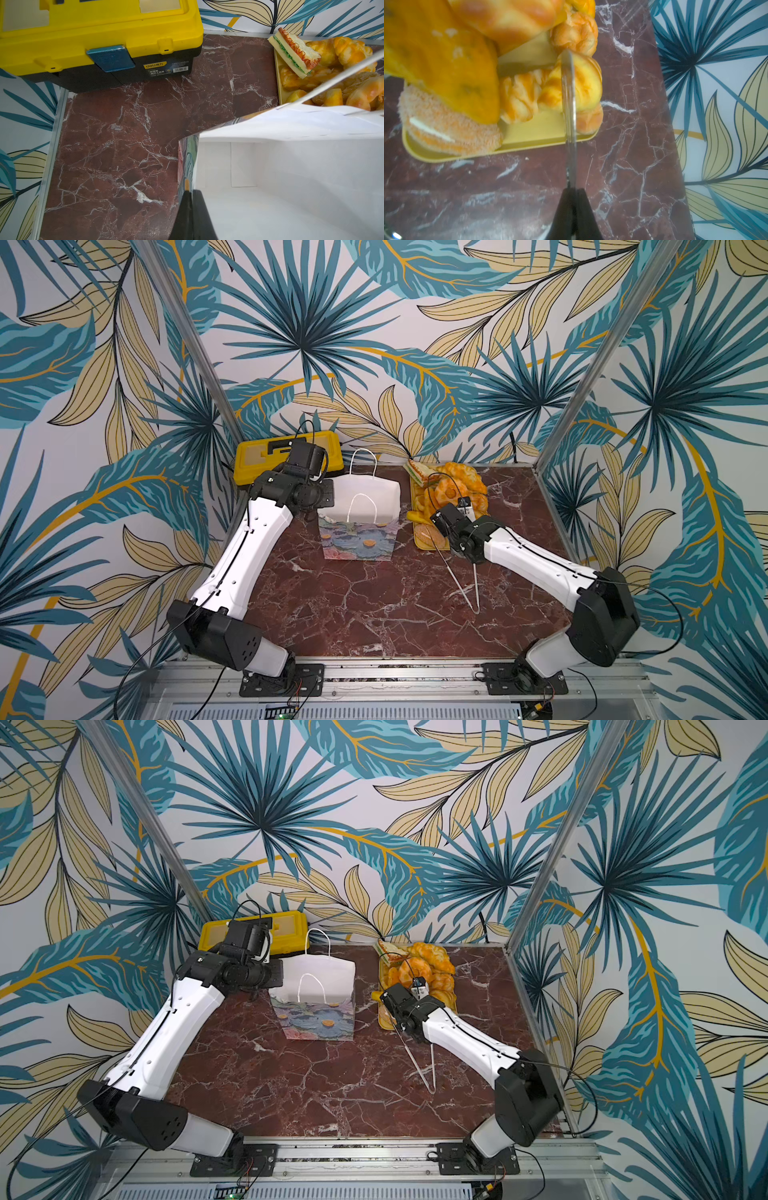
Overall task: Pack bread into a paper bag
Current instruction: Pick up the clamp from the center of the board, then place the clamp on the plate.
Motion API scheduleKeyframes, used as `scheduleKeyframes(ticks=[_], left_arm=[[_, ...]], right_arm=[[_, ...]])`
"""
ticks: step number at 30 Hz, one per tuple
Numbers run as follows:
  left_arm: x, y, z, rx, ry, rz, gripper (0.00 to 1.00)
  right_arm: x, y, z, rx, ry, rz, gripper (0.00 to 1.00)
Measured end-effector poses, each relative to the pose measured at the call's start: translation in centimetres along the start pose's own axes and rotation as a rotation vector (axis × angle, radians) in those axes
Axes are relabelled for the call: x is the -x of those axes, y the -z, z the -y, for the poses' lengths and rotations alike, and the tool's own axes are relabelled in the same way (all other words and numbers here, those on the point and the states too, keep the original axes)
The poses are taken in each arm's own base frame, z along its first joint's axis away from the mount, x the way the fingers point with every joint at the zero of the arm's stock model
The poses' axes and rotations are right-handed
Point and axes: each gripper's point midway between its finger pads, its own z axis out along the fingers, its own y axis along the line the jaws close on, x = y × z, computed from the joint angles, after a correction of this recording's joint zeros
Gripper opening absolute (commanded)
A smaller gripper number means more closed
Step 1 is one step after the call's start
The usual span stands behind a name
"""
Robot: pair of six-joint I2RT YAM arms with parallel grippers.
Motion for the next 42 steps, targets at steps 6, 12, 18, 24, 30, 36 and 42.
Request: scheduleKeyframes(ticks=[6, 12, 18, 24, 30, 36, 42], left_arm=[[-0.5, -0.4, -0.1, 0.005, 0.002, -0.014, 0.00], [-0.7, -0.6, -0.1, 0.006, 0.005, -0.020, 0.00], [-0.6, -0.7, 0.0, 0.000, 0.013, -0.017, 0.00], [-0.5, -0.7, 0.1, -0.004, 0.013, -0.014, 0.00], [-0.6, -0.7, 0.1, -0.004, 0.013, -0.015, 0.00], [-0.7, -0.9, 0.0, -0.003, 0.013, -0.016, 0.00], [-0.6, -0.9, 0.1, -0.004, 0.013, -0.013, 0.00]], right_arm=[[0.8, -2.0, -0.5, -0.014, -0.103, -0.010, 0.00], [2.3, -1.1, 0.6, 0.044, -0.203, 0.018, 0.00], [3.3, -0.9, 2.3, 0.088, -0.298, 0.026, 0.00], [2.2, -3.2, 0.3, 0.102, -0.275, -0.036, 0.00], [0.7, -5.6, -1.5, 0.100, -0.226, -0.098, 0.03], [0.8, -5.9, -1.8, 0.120, -0.229, -0.105, 0.28], [0.9, -5.9, -2.1, 0.140, -0.228, -0.103, 0.53]])
